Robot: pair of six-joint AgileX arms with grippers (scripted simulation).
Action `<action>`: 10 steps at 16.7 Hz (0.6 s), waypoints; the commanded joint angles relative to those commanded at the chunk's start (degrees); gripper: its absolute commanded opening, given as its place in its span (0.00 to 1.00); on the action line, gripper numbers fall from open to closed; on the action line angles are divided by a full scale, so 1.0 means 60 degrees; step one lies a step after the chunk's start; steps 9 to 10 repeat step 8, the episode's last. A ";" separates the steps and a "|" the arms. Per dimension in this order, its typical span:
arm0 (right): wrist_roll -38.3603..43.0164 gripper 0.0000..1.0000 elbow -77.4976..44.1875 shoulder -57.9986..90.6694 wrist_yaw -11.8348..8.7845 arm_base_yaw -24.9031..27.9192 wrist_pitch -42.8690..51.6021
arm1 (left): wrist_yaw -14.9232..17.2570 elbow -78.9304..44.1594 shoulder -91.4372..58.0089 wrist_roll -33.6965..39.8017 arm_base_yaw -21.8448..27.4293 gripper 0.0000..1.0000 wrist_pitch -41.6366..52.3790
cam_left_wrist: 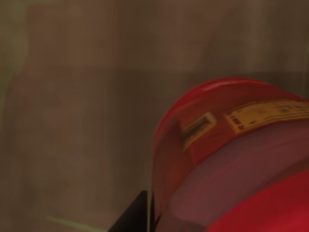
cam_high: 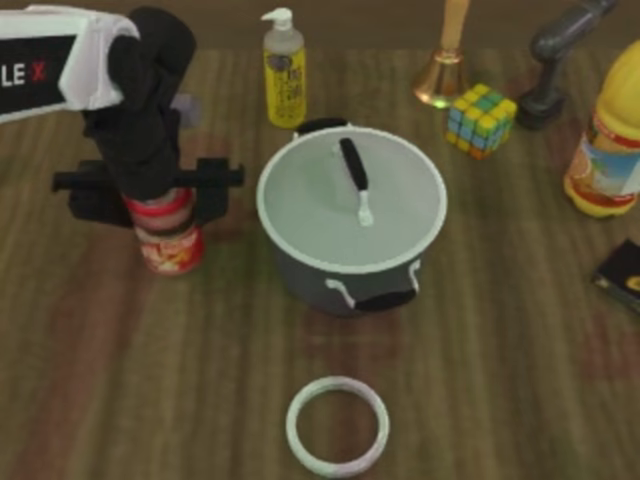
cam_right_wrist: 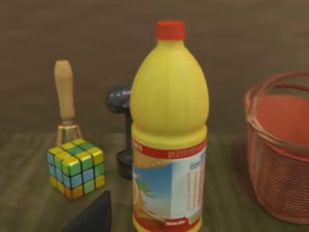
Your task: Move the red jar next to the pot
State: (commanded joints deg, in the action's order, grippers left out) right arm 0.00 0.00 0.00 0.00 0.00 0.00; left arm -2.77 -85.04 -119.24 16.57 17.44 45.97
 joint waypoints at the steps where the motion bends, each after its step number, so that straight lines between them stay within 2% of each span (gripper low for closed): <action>1: 0.0000 1.00 0.0000 0.0000 0.0000 0.0000 0.0000 | 0.0000 0.0000 0.0000 0.0000 0.0000 0.90 0.0000; 2: 0.0000 1.00 0.0000 0.0000 0.0000 0.0000 0.0000 | 0.0000 0.0000 0.0000 0.0000 0.0000 0.98 0.0000; 3: 0.0000 1.00 0.0000 0.0000 0.0000 0.0000 0.0000 | 0.0000 0.0000 0.0000 0.0000 0.0000 1.00 0.0000; 10: 0.0000 1.00 0.0000 0.0000 0.0000 0.0000 0.0000 | 0.0000 0.0000 0.0000 0.0000 0.0000 1.00 0.0000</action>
